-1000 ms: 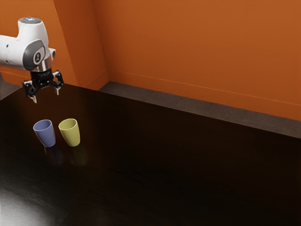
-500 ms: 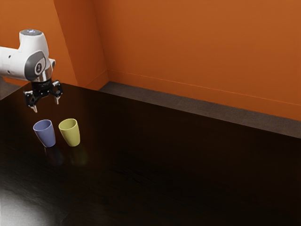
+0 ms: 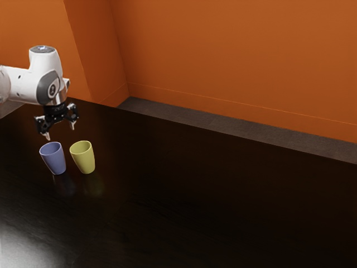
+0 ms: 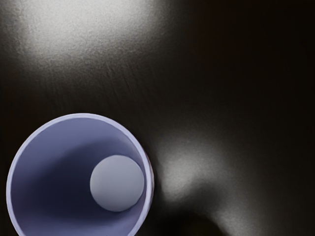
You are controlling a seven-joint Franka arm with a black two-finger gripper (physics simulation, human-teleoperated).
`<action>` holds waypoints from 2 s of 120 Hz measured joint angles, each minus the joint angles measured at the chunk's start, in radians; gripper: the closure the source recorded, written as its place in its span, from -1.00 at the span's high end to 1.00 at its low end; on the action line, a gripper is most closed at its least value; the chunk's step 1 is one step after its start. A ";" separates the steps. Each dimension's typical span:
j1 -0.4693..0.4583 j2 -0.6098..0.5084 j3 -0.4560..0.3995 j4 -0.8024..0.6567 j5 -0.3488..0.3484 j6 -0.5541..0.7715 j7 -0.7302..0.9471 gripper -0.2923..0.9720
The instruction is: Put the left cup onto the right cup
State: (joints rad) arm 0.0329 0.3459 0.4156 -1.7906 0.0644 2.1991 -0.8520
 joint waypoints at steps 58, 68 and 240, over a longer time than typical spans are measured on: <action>0.005 0.025 0.017 -0.005 -0.081 0.010 -0.014 0.54; 0.005 0.023 0.018 -0.018 -0.085 0.010 -0.015 0.54; 0.031 0.057 0.036 0.012 -0.093 0.033 0.005 0.48</action>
State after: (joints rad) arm 0.0642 0.4026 0.4512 -1.7788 -0.0287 2.2318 -0.8466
